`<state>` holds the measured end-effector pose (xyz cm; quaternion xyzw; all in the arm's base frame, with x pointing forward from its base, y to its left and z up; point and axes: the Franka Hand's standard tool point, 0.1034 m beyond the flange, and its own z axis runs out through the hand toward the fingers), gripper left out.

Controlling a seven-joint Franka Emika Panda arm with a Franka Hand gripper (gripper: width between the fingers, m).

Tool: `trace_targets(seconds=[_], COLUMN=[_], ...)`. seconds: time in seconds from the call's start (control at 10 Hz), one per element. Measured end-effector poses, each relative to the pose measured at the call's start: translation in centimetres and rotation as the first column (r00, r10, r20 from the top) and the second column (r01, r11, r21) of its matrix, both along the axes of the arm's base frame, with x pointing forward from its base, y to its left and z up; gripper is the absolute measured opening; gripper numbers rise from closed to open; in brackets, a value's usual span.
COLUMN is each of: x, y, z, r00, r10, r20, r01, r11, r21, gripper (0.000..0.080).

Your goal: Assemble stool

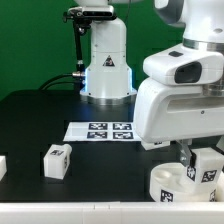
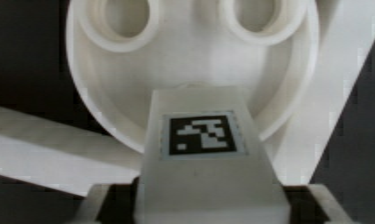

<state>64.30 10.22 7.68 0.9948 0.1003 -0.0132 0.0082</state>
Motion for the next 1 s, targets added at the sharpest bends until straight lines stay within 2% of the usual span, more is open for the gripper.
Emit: trace_targets(seconds=[0.1, 0.2, 0.4, 0.5, 0.9, 1.0], x=[0.1, 0.3, 0.0, -0.1, 0.0, 0.1], y=[-0.4, -1.1, -2.3, -2.8, -3.6, -4.2], z=[0.0, 0.1, 0.1, 0.0, 0.1, 0.2], r00=[0.995, 0.957, 0.779, 0.705, 0.499, 0.290], r10=[-0.103, -0.291, -0.627, -0.709, -0.866, -0.956], r20=[0.002, 0.008, 0.012, -0.009, 0.017, 0.037], r01=[0.103, 0.291, 0.627, 0.708, 0.866, 0.957], r11=[0.995, 0.957, 0.779, 0.705, 0.499, 0.289], r21=[-0.004, -0.003, -0.030, -0.023, -0.034, -0.036], gripper=[0.0335, 0.0335, 0.0335, 0.0335, 0.0337, 0.0337])
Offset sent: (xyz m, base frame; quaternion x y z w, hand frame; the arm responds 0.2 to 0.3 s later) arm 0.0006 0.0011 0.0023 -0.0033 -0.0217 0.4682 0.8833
